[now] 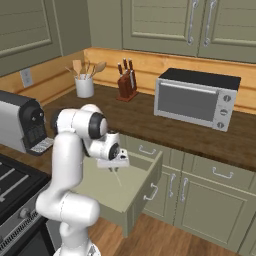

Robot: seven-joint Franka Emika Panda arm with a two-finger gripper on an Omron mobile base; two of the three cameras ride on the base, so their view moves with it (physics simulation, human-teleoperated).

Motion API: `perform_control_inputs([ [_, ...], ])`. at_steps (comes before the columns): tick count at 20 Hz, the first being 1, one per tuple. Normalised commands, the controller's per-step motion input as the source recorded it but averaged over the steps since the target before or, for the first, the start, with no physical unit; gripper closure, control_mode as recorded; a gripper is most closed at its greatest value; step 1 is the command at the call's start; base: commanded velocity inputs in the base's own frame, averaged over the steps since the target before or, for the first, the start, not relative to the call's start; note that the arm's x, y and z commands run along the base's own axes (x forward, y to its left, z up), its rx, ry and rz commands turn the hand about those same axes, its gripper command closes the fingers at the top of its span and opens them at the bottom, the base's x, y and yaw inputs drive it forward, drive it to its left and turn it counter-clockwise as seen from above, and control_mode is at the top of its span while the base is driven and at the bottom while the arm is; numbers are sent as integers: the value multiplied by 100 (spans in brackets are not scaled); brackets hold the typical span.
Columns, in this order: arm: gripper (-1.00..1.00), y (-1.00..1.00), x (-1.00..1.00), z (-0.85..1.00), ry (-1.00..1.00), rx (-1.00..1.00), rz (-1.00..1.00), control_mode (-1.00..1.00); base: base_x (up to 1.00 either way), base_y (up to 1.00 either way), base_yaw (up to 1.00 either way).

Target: Take a straw from the drawer in front and place it inside the glass cup on the dining counter.

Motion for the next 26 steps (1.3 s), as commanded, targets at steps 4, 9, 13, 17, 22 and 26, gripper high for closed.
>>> perform_control_inputs([
  [4, 100, 0, -56, 100, -9, 0, -13, -100, 0, 0, 0],
  [9, 100, 1, -49, 100, -15, 0, -15, -100, 0, 0, 0],
  [13, 100, 10, -19, 100, -21, 0, -15, -100, 0, 0, 0],
  [17, 100, 4, 1, 100, -20, 0, -9, -100, 0, 0, 0],
  [22, 100, 0, 5, 100, -7, 0, -9, -100, 0, 0, 0],
  [26, 100, 0, -5, 100, -1, 1, -11, -100, 0, 0, 0],
])
